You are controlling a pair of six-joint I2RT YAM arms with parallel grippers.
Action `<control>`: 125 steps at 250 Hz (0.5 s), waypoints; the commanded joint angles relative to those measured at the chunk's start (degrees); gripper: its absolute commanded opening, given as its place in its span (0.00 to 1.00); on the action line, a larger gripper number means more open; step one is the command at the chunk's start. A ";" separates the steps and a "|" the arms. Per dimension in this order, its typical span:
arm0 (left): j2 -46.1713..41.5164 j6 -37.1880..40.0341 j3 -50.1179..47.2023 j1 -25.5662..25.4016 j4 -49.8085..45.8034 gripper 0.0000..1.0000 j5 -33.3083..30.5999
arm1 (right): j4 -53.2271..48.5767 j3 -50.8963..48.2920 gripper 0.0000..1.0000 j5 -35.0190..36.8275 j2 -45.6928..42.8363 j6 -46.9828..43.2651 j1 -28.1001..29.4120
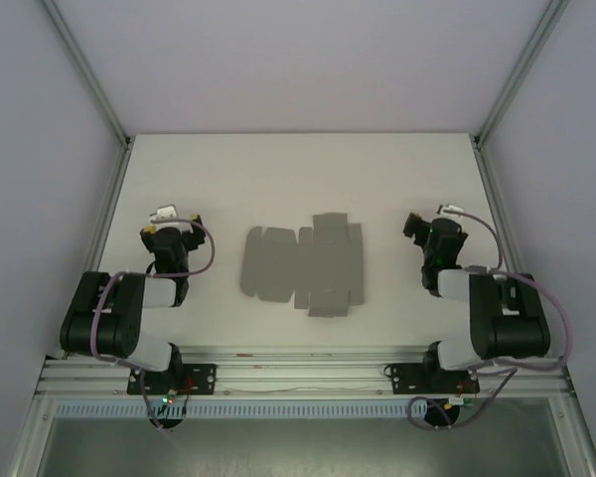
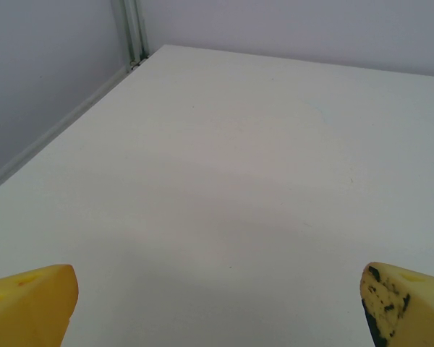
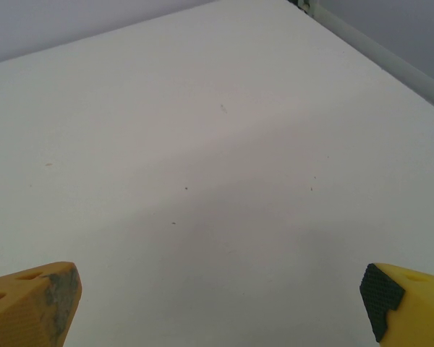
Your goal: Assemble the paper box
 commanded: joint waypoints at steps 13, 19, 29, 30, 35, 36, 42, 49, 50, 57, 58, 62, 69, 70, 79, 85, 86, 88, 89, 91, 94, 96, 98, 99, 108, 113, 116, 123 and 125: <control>-10.59 -2.90 8.75 -0.64 -20.68 1.00 -1.01 | -21.15 9.47 1.00 -2.91 -10.09 3.68 0.48; -11.87 -3.87 9.61 -0.65 -23.17 1.00 0.10 | -23.57 10.57 1.00 -3.53 -11.29 4.91 0.89; -13.68 -5.41 11.26 -0.67 -27.72 1.00 2.90 | -27.76 12.29 1.00 -4.98 -13.20 6.32 2.35; -13.89 -5.60 11.39 -0.67 -28.20 1.00 3.13 | -28.16 12.44 1.00 -5.12 -13.39 6.38 2.53; -14.59 -6.55 12.17 -0.67 -30.58 1.00 4.26 | -30.04 13.30 1.00 -5.71 -14.24 6.90 3.74; -14.74 -6.96 12.32 -0.71 -31.04 1.00 4.51 | -30.40 13.39 1.00 -5.79 -14.35 7.02 3.97; -15.32 -8.12 12.98 -0.83 -33.54 1.00 5.80 | -32.27 14.20 1.00 -5.80 -15.17 8.02 5.71; -15.85 -9.86 13.78 -1.07 -36.35 1.00 6.98 | -34.69 15.16 1.00 -5.94 -15.25 8.70 7.99; -15.90 -10.11 13.88 -1.09 -36.73 1.00 7.11 | -35.05 15.33 1.00 -5.99 -15.25 8.75 8.38; -16.21 -12.20 14.46 -1.47 -39.32 1.00 7.84 | -37.18 16.17 1.00 -6.47 -17.24 8.96 11.08; -16.25 -12.46 14.53 -1.51 -39.63 1.00 7.89 | -37.44 16.27 1.00 -6.56 -17.34 9.06 11.51; -16.34 -13.47 14.74 -1.75 -40.72 1.00 8.51 | -38.41 16.57 0.99 -6.75 -17.79 9.53 13.14; -16.38 -14.93 14.92 -2.18 -42.42 1.00 9.98 | -40.23 17.16 0.97 -6.34 -18.28 11.01 15.93; -16.38 -15.15 14.93 -2.26 -42.67 1.00 10.23 | -40.50 17.29 0.96 -6.28 -18.30 11.32 16.31; -16.31 -16.44 15.28 -2.95 -44.40 1.00 13.04 | -43.14 18.22 0.93 -6.94 -18.34 14.05 19.21; -16.17 -16.78 15.27 -3.52 -44.94 1.00 15.09 | -44.54 18.71 0.90 -8.03 -18.09 15.98 20.81; -16.10 -16.82 15.28 -3.68 -45.03 1.00 15.38 | -44.72 18.77 0.89 -8.22 -18.03 16.30 21.07; -16.05 -16.96 15.40 -3.95 -45.25 1.00 15.95 | -45.10 18.93 0.88 -8.65 -17.88 16.88 21.56; -15.99 -17.08 15.35 -4.06 -45.40 1.00 16.20 | -45.31 18.97 0.88 -8.84 -17.79 17.15 21.85; -15.89 -17.31 15.42 -4.33 -45.63 1.00 16.66 | -45.68 19.07 0.87 -9.27 -17.62 17.69 22.35; -15.74 -17.74 15.57 -4.78 -46.17 1.00 17.39 | -46.16 19.19 0.86 -9.84 -17.31 18.52 23.11; -15.71 -17.91 15.67 -5.08 -46.48 1.00 17.81 | -46.43 19.28 0.86 -10.29 -17.10 18.97 23.56; -15.62 -18.09 15.76 -5.35 -46.75 1.00 18.25 | -46.65 19.32 0.85 -10.73 -16.90 19.41 23.99; -15.56 -18.13 15.79 -5.51 -46.86 1.00 18.45 | -46.70 19.34 0.85 -10.93 -16.73 19.61 24.20; -14.77 -18.43 16.20 -6.84 -47.73 1.00 20.19 | -46.72 19.51 0.81 -12.48 -15.80 21.25 26.36; -14.21 -18.69 16.53 -7.55 -48.44 1.00 20.79 | -46.56 19.60 0.80 -12.85 -14.51 22.00 27.54; -13.88 -18.87 16.79 -7.99 -48.93 1.00 21.10 | -46.49 19.69 0.79 -12.87 -13.93 22.48 28.11; -12.91 -19.15 17.40 -8.82 -50.04 1.00 21.72 | -46.33 19.95 0.75 -13.18 -12.40 23.58 29.33; -12.61 -19.19 17.58 -8.99 -50.32 1.00 21.88 | -46.31 20.00 0.74 -13.25 -11.92 23.88 29.62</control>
